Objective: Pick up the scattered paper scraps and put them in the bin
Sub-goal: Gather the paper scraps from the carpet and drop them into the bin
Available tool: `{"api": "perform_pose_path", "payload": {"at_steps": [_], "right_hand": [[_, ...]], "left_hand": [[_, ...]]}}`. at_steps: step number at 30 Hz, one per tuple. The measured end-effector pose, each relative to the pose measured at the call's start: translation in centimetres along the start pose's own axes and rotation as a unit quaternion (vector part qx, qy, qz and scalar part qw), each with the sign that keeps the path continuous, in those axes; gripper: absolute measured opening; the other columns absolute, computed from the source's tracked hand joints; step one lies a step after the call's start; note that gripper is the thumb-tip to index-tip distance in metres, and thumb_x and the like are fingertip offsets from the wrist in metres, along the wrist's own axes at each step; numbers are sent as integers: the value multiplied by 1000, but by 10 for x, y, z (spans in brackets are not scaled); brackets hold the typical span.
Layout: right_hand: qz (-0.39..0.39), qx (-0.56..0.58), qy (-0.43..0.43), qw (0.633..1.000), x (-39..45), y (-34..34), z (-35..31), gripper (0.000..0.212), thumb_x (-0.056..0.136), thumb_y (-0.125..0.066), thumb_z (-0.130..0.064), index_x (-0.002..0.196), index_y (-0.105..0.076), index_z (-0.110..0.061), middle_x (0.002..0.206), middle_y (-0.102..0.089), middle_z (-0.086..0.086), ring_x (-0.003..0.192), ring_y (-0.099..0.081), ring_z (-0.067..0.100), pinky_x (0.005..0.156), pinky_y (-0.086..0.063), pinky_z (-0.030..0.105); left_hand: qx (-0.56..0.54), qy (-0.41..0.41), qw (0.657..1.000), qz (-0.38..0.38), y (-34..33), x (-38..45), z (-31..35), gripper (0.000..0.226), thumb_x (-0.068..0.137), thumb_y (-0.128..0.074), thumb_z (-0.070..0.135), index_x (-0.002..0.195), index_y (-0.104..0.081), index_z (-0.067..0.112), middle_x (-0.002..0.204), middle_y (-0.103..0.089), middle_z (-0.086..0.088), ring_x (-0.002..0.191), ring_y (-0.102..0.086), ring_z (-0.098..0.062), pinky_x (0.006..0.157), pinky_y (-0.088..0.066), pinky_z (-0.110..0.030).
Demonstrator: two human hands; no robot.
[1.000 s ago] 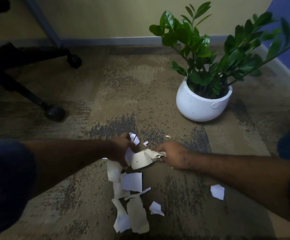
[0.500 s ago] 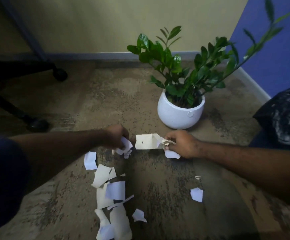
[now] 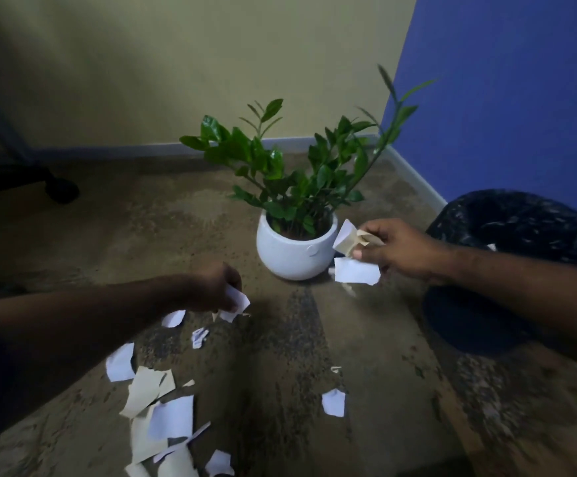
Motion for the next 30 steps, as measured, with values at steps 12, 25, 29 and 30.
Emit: {"api": "perform_pose_path", "payload": {"at_steps": [12,25,29,30], "right_hand": [[198,31,-20,980,-67,166,38,10,87,-70,-12,95,-70,-16,83,-72,6,67,-67,14,59,-55,28],[314,-14,-149,938,-106,239,139,67,68,-84,-8,128,-56,-20,88,-68,5,76,-65,19,79,-57,45],[331,-4,-165,929,-109,246,151,62,70,-82,-17,125,-56,-20,79,-68,-1,75,-67,21,78,-59,50],[336,-3,-167,927,-109,247,153,56,71,-80,-18,122,-57,-21,76,-70,-2,74,-69,22,78,-59,51]], "left_hand": [[-113,-109,987,45,3,12,120,15,74,-81,12,78,-68,4,73,-74,-14,56,-64,-12,55,-52,-27],[-379,-237,887,116,36,10,328,17,74,-81,3,77,-67,12,83,-72,-10,74,-66,-18,70,-54,-30],[-419,-246,872,57,21,14,377,17,77,-77,-3,90,-68,3,78,-73,-12,63,-68,-17,61,-58,-27],[-433,-247,866,48,17,17,388,19,78,-75,-4,94,-67,-1,78,-72,-13,62,-68,-18,60,-58,-29]]}}
Point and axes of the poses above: each hand's wrist, its own x-axis towards the middle knuckle, its own y-axis out of the back of the hand, z = x × y, the point moved 8 cm from there along x, towards the middle knuckle
